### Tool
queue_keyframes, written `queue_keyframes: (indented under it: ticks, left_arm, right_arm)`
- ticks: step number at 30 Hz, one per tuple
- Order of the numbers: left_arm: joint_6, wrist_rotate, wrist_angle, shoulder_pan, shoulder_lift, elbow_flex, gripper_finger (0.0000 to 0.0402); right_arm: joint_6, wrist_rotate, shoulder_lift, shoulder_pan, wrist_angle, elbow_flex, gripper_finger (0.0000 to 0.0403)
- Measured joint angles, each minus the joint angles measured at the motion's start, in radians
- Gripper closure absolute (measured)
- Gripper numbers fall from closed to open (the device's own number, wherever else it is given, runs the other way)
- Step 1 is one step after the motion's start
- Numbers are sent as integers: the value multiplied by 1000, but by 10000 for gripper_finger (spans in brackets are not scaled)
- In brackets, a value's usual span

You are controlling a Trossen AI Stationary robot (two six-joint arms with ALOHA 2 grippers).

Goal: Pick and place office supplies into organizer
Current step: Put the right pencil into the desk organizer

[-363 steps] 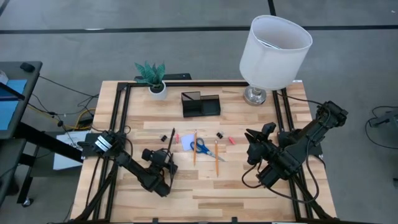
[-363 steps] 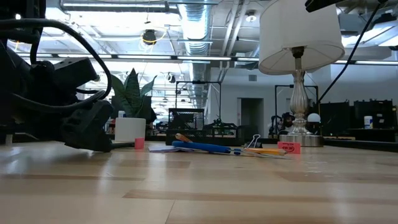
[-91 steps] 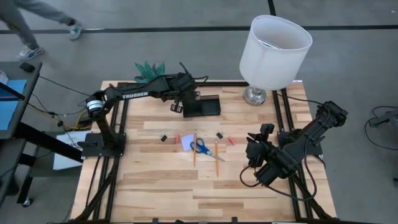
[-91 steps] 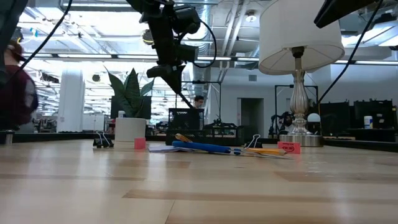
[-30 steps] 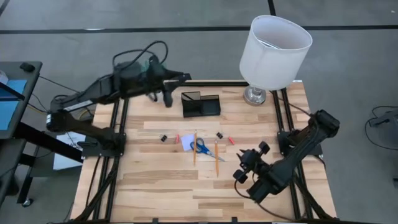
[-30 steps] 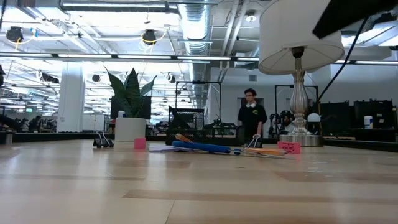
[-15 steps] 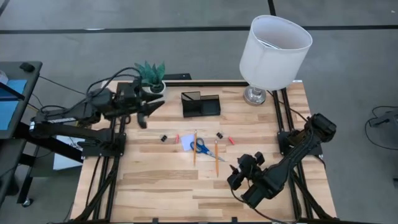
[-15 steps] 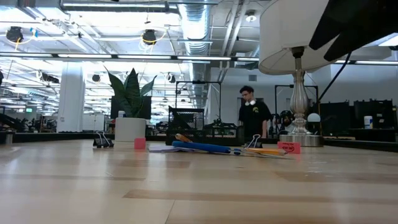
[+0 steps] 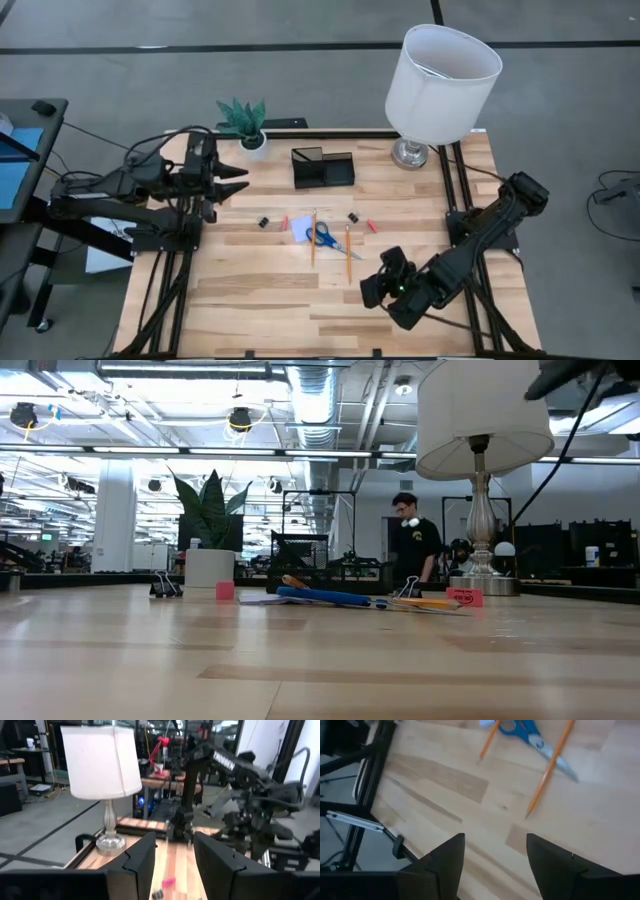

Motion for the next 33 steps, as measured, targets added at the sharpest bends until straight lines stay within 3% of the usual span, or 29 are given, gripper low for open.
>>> queue_keyframes:
  ticks: [3, 8, 11, 14, 19, 25, 33]
  left_arm:
    - [0, -1, -23, -11, -15, 0, 276]
    - [1, -1, -56, -32, -40, 0, 276]
    - [1, -2, -70, -43, -53, 0, 276]
    - [-3, -1, -62, -46, -62, 0, 276]
    - [-25, -1, -33, -46, -68, 0, 276]
    - [-55, -1, -33, -46, -60, 0, 276]
    - [-108, -7, -122, -46, -58, 0, 276]
  right_arm:
    - [64, -21, 1, 13, 30, -43, 201]
    - [127, 32, 10, 41, 357, -260, 203]
    - [42, 176, 9, 54, 626, -378, 210]
    - [-113, 255, -36, 70, 758, -421, 221]
    - [-203, 303, -124, 128, 734, -450, 230]
    - [64, 301, -92, 153, 725, -537, 230]
    - [114, 233, 8, 110, 878, -598, 225]
